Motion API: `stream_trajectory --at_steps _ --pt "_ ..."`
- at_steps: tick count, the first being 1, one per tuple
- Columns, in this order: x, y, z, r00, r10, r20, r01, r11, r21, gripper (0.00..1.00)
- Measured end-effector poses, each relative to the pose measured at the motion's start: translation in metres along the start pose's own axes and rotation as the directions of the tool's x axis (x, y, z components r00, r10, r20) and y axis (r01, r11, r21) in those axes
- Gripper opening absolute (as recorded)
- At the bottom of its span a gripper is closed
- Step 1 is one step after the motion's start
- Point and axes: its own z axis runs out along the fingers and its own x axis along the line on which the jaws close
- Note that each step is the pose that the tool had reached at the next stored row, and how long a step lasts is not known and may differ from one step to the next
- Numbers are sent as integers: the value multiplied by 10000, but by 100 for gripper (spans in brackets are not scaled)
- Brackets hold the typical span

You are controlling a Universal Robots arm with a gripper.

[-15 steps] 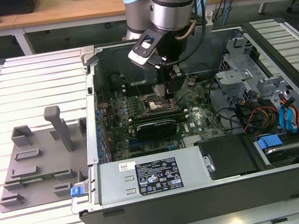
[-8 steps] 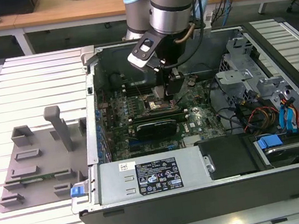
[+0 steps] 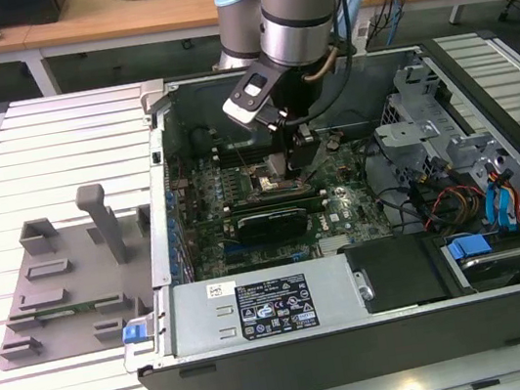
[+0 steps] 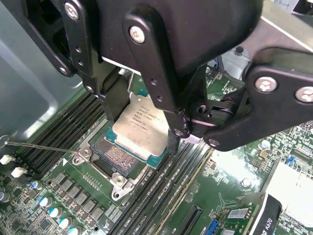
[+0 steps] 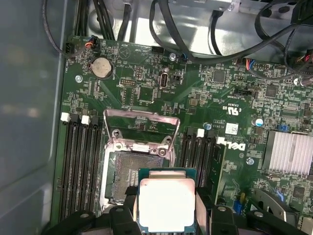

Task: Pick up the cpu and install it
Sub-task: 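Place the cpu into insertion slot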

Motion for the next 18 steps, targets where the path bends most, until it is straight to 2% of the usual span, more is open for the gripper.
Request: stream_trajectory --at_steps 10,14,18 --pt "3 4 90 10000 53 -3 -53 10000 0 55" --pt "8 6 120 9989 458 -27 -458 9990 4 55" --pt "47 2 148 9966 823 -50 -823 9966 9 55"
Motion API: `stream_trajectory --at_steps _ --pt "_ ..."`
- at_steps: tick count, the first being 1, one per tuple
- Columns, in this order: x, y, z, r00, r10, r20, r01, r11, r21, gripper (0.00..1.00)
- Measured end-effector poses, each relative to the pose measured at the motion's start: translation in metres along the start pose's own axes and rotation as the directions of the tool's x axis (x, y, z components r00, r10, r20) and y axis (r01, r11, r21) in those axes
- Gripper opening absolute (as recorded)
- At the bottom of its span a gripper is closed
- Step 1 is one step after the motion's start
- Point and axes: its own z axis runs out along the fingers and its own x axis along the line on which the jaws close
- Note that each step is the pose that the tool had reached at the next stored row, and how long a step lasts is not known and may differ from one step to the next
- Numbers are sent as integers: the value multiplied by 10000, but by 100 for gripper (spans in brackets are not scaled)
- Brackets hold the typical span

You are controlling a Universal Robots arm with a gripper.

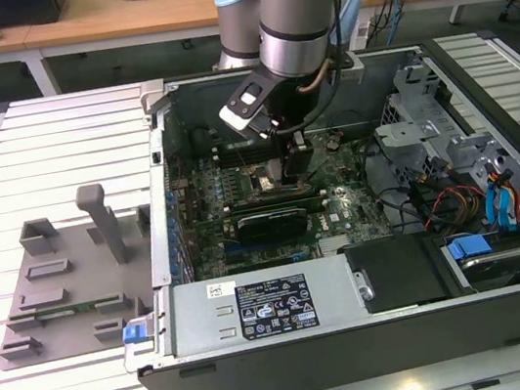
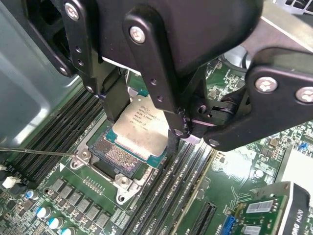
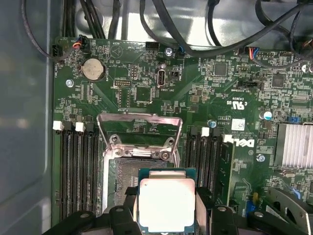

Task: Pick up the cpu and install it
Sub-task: 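Place the cpu into insertion slot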

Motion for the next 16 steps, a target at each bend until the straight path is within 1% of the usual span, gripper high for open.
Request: stream_trajectory --at_steps 4,7,10,13,14,16 --pt "42 -4 19 9999 142 -9 -142 9999 1 55" --pt "44 -3 38 9999 167 -10 -167 9999 1 55" --pt "44 -1 74 9998 185 -12 -185 9998 1 55" --pt "59 -4 97 9998 215 -14 -215 9998 1 55" --pt "68 -7 102 9998 222 -14 -222 9998 2 55" --pt "111 -14 133 9997 236 -8 -236 9997 3 55"
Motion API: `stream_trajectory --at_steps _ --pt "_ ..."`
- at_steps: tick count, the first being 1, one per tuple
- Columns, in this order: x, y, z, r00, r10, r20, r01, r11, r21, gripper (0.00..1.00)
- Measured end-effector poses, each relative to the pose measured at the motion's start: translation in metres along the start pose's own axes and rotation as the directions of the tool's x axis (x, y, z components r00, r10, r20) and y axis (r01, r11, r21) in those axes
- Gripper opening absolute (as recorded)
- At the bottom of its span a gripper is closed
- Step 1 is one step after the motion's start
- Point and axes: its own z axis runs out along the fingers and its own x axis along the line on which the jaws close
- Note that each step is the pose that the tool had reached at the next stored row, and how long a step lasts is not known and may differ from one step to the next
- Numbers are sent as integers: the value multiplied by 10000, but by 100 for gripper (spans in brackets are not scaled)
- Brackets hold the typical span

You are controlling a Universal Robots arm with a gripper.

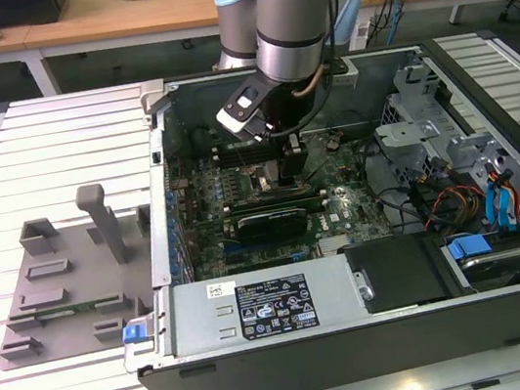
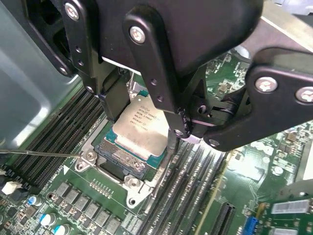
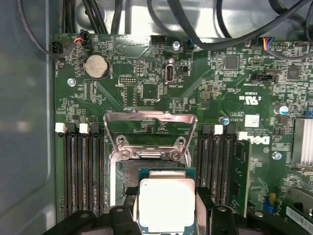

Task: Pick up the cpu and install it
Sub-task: 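Place the cpu into insertion slot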

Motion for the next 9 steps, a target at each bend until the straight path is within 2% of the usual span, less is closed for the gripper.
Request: stream_trajectory --at_steps 1,3,5,9 --pt "16 -1 18 10000 5 7 -5 10000 -1 55" --pt "60 -23 96 10000 24 44 -24 10000 1 55" --pt "83 -32 156 10000 36 51 -36 10000 1 55" --pt "101 -29 204 10000 36 51 -36 10000 1 55"
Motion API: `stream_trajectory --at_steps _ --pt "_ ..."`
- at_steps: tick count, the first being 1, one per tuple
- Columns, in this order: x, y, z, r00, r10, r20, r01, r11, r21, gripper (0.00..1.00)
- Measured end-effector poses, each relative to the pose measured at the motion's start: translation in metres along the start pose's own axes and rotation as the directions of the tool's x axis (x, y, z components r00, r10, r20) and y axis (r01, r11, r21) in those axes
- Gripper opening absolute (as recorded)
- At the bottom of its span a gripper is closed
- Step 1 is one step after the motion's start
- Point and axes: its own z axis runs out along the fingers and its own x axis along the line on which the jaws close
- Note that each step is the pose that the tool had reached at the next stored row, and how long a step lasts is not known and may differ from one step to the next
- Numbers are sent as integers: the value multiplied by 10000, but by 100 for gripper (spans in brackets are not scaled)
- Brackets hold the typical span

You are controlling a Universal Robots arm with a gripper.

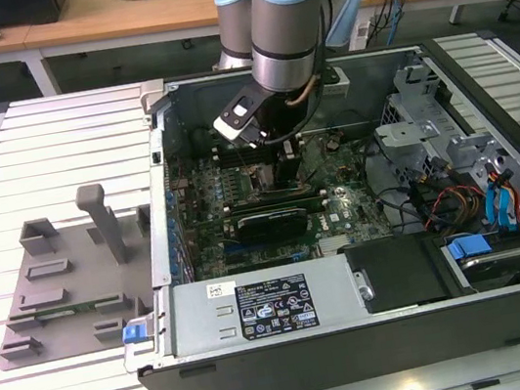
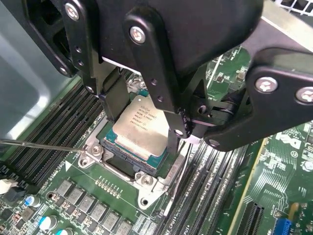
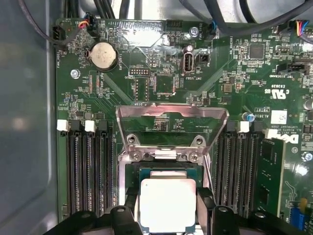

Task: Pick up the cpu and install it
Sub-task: 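Place the cpu into insertion slot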

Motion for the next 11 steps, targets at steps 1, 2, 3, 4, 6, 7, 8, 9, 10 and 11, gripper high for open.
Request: stream_trajectory --at_steps 1,2,3,4,6,7,8,9,10,11 --pt "1 1 14 10000 0 -1 0 10000 0 55" --pt "4 1 24 10000 1 -1 -1 10000 0 55" --pt "11 -3 34 10000 1 0 -1 10000 0 55" --pt "17 -12 43 10000 0 -1 0 10000 0 55" --pt "17 -11 55 10000 1 2 -1 10000 2 55" --pt "17 -9 56 10000 1 1 -1 10000 3 55" --pt "17 -6 57 10000 1 0 -1 10000 3 55" --pt "17 -2 57 10000 1 0 -1 10000 1 55" --pt "17 3 57 10000 1 0 -1 10000 2 55" --pt "17 8 57 10000 2 0 -2 10000 2 55"
